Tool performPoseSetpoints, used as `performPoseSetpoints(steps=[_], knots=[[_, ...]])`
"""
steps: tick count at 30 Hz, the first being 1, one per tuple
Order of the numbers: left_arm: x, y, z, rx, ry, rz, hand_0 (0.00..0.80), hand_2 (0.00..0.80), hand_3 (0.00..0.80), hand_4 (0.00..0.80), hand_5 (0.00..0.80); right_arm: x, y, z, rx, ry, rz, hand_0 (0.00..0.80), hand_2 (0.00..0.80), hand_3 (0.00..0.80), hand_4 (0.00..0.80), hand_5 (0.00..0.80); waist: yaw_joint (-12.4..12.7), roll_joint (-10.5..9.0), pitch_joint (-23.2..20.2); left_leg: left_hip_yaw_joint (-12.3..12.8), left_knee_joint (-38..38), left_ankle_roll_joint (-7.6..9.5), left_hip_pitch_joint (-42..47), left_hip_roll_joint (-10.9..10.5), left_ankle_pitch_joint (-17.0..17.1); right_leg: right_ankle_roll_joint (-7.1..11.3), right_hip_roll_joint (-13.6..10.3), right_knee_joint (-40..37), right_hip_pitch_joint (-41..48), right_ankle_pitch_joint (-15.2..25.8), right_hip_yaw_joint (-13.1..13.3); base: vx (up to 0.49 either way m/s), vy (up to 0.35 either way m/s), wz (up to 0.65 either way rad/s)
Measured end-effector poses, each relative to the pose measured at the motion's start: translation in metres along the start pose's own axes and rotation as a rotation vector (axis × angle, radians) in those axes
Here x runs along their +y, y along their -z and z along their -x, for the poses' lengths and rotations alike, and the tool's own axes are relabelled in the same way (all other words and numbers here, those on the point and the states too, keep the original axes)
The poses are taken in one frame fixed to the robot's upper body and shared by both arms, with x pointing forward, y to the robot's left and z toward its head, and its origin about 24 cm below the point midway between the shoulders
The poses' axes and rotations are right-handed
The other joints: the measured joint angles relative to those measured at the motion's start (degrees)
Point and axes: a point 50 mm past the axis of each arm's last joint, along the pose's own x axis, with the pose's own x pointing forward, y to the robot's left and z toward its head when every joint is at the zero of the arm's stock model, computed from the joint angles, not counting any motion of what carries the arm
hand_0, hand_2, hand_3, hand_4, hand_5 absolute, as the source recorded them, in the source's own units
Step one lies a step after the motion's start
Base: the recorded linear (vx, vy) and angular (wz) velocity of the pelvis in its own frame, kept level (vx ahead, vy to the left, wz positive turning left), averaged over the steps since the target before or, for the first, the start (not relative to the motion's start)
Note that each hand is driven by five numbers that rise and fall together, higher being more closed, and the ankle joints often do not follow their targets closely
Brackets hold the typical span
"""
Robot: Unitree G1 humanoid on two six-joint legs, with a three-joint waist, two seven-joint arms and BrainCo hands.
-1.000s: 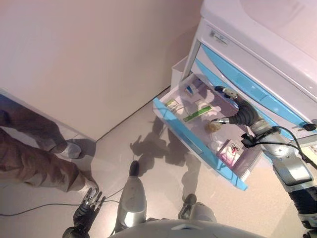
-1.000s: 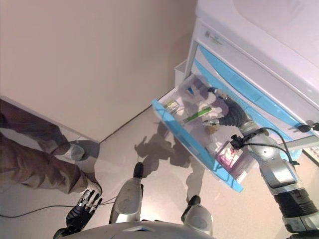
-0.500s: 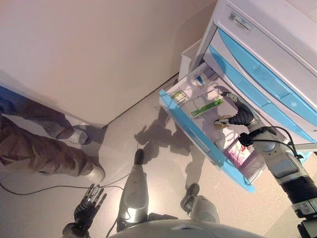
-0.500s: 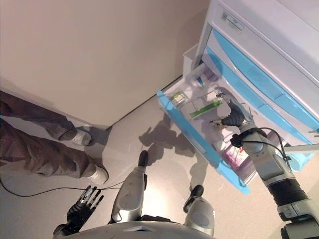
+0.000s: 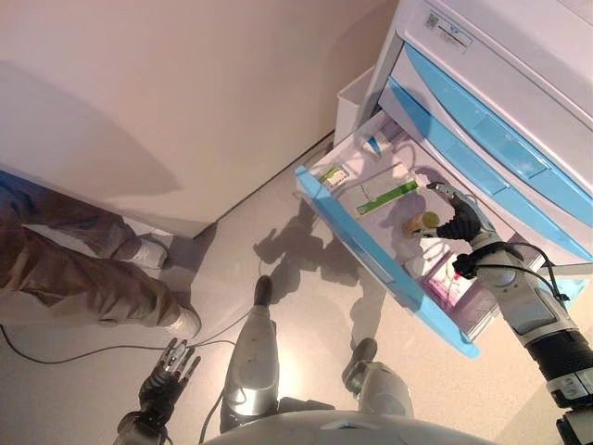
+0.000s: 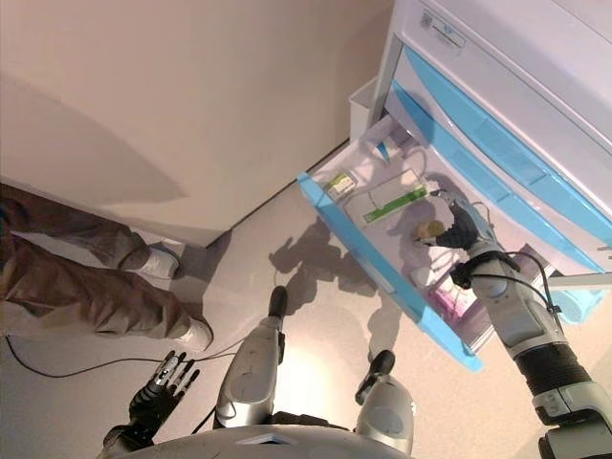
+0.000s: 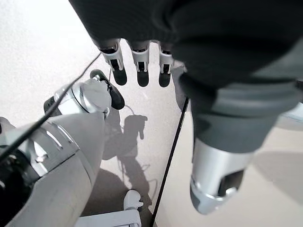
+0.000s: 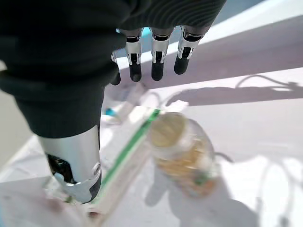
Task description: Open the drawer and pick up the medicine
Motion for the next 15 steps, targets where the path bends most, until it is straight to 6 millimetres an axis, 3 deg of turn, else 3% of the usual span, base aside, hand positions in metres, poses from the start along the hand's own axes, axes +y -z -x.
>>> performPoseSetpoints(steps=[15], knots=[[-0.001,0.002,-0.001,0.023,-0.003,0.011,0.0,0.0,0.0,0.0,0.0,0.007,0.03,0.0,0.172,-0.034,0.013,0.0,0.0,0.0,0.0,0.0,-0.15,0.52,0.25,0.75,-0.05,0.2,0.12,-0.33,0.12,0.15,-0.63,1.03,-0.98,-0.11,1.02,0.0,0.003,-0.01]])
